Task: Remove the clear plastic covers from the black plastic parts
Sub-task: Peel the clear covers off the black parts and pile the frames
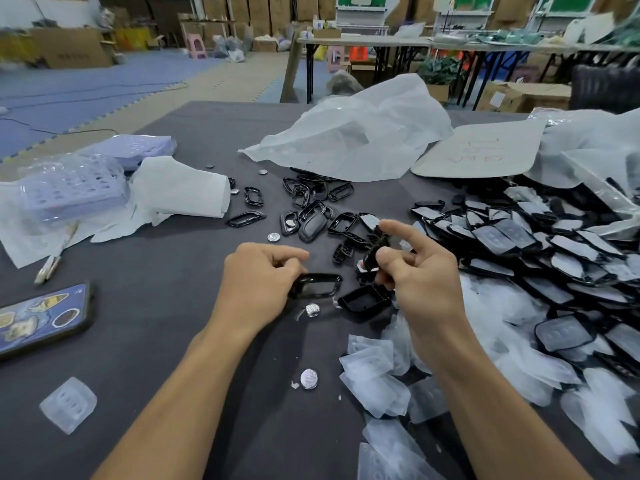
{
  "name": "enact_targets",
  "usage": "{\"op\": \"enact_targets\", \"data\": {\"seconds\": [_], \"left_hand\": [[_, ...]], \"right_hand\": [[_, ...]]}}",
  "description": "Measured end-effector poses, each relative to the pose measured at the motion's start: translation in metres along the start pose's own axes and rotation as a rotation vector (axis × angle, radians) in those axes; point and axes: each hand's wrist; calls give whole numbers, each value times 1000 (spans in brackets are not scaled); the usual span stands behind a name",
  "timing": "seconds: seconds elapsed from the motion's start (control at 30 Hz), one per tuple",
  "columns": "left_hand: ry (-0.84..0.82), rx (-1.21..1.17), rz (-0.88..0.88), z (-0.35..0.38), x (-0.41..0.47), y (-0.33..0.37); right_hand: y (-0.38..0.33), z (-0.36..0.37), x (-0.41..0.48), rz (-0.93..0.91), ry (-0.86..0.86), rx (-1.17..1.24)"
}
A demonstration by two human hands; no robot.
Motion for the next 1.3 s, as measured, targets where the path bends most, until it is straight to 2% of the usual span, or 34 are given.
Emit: {"op": "enact_targets", "data": {"seconds": [0.1, 0.27, 0.33, 0.47, 0.53, 0.63, 0.77, 0.9, 1.03, 1.17, 1.3], "left_hand": [[-11, -208, -55, 8, -4, 7], [-81, -183, -92, 5, -4, 5], [-155, -38, -64, 1, -5, 6], [-305, 431, 5, -5, -4, 12], [-332, 453, -2, -4, -3, 15], [-318, 301, -63, -3, -3, 12], [-207, -124, -175, -3, -1, 7], [-222, -401, -235, 0, -3, 9], [-255, -497, -234, -1, -2, 11], [-259, -493, -198, -1, -4, 11], [-335, -484, -152, -2, -8, 13]], "right_hand": [[-1, 7, -2, 48, -28, 88], [-2, 11, -4, 76, -42, 127], [-2, 11, -4, 87, -38, 131], [-3, 10, -4, 97, -12, 119], [-2, 9, -5, 79, 0, 84], [-1, 8, -5, 35, 23, 18], [-3, 8, -6, 8, 7, -5], [-3, 8, -5, 6, 8, -42], [-3, 8, -7, -11, 10, -45], [-5, 8, -9, -51, 51, -67], [-7, 10, -11, -100, 55, -195]]}}
Point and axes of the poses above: each hand's wrist, its own x-axis towards the middle knuckle, its own z-axis out of the palm, y = z × x, and after that the axes turned 7 degrees about -z, right-handed
